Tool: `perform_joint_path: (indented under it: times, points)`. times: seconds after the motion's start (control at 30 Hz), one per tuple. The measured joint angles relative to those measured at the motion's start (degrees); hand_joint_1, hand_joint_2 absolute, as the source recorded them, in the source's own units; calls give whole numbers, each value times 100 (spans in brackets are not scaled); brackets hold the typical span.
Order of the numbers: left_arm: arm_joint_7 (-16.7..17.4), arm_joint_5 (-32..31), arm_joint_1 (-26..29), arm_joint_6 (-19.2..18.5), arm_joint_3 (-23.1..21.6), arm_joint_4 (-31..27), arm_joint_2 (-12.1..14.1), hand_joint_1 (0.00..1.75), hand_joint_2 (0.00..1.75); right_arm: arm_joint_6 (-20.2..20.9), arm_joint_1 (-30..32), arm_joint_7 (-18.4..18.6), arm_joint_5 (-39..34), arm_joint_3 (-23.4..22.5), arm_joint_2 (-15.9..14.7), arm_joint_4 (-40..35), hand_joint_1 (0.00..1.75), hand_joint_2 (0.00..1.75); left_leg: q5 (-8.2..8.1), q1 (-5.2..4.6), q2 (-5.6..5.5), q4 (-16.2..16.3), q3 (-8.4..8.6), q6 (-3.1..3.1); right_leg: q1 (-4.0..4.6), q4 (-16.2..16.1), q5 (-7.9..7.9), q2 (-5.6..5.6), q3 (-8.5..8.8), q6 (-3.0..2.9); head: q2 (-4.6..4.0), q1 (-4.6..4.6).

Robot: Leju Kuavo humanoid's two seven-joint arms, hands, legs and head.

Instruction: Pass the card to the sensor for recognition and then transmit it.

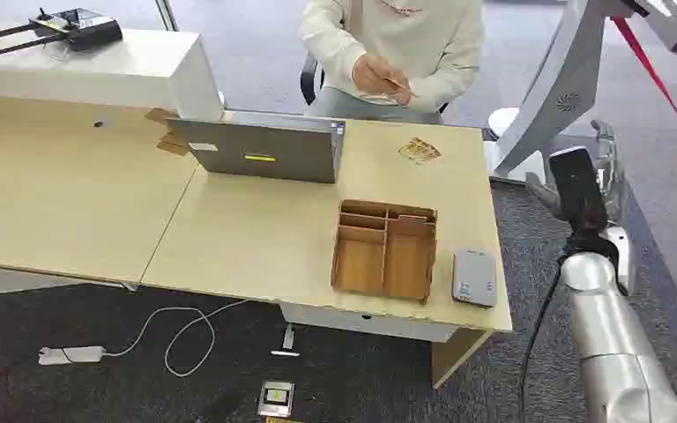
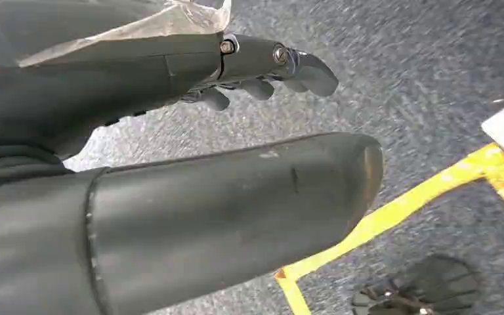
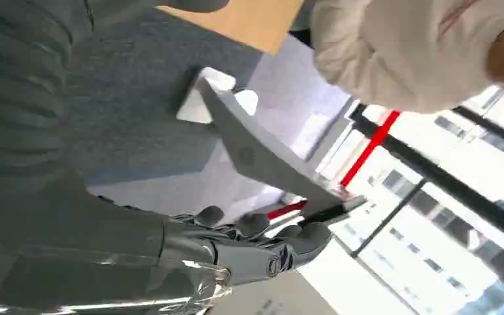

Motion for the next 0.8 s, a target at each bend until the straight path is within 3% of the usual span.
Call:
perform_joint_path:
  times: [0.4, 0.8]
  points:
    - [22, 57, -27, 0, -22, 0, -17, 0, 0, 149, -193, -151, 339, 752, 442, -319, 0, 175, -1, -1, -5, 0, -5, 0, 5, 0, -2, -2, -3, 0, 0, 0]
    - [42, 208, 19, 9, -20, 0, 31, 0, 0, 221, -320, -249, 332, 1057, 745, -81, 0, 175, -1, -1, -4, 0, -7, 0, 7, 0, -2, -2, -6, 0, 0, 0]
